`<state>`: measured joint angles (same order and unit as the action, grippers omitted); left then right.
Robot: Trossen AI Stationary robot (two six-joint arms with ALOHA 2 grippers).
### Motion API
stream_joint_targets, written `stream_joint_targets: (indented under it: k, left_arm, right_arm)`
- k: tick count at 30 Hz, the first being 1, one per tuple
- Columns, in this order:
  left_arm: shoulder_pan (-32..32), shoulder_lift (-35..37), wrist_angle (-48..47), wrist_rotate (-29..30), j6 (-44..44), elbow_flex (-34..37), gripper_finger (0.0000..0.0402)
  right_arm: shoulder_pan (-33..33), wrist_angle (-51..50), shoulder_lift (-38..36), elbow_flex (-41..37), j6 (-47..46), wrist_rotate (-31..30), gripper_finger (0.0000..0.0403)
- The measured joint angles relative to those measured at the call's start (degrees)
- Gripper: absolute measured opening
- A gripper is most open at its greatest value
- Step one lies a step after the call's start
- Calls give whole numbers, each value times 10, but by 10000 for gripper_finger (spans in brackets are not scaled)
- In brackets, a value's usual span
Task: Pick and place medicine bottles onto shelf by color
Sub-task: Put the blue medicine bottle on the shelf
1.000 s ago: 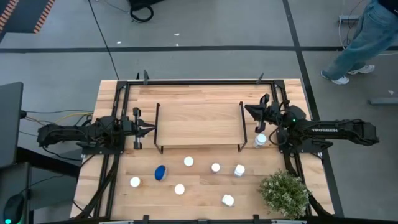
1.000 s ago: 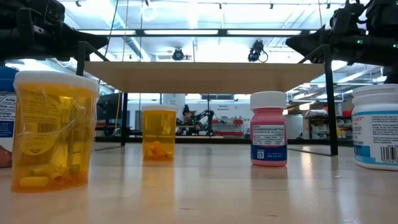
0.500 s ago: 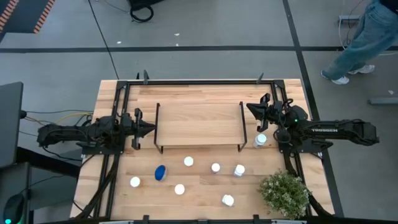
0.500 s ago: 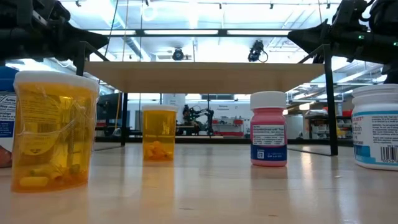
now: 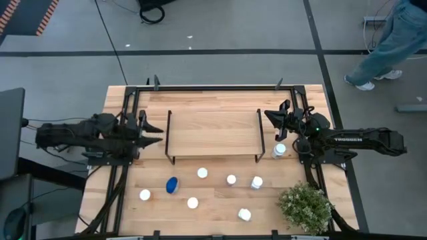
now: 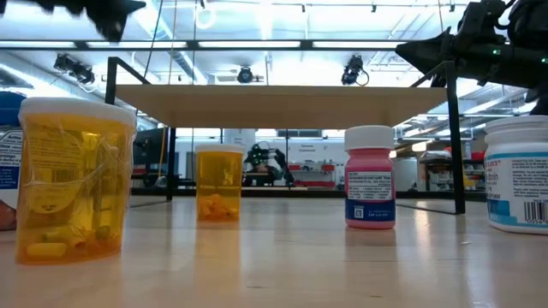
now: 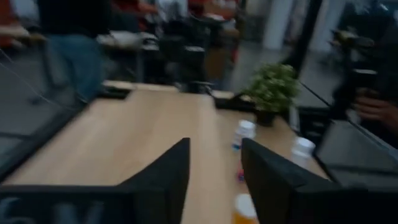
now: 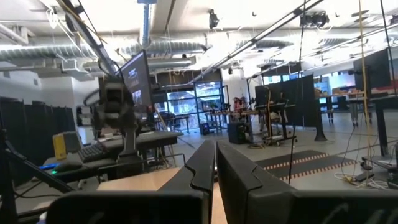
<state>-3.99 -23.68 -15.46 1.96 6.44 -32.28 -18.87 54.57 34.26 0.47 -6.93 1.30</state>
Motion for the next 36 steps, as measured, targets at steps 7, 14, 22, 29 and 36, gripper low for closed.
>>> stream_joint_targets:
  k: [7, 14, 22, 29, 36]
  left_arm:
    - [-74, -158, -40, -47, -45, -178, 198]
    - [-84, -323, -134, -5, -6, -327, 195]
    - [-94, -502, -447, 40, 196, -495, 246]
    - [-139, -614, -607, -39, 405, -582, 281]
    - [-206, -665, -612, -44, 639, -583, 284]
  right_arm:
    - [0, 0, 0, 0, 7, 0, 23]
    - [0, 14, 0, 0, 7, -8, 23]
    - [3, 0, 0, 0, -20, 8, 23]
    - [3, -17, 0, 0, 12, 22, 23]
    - [3, -17, 0, 0, 55, 27, 58]
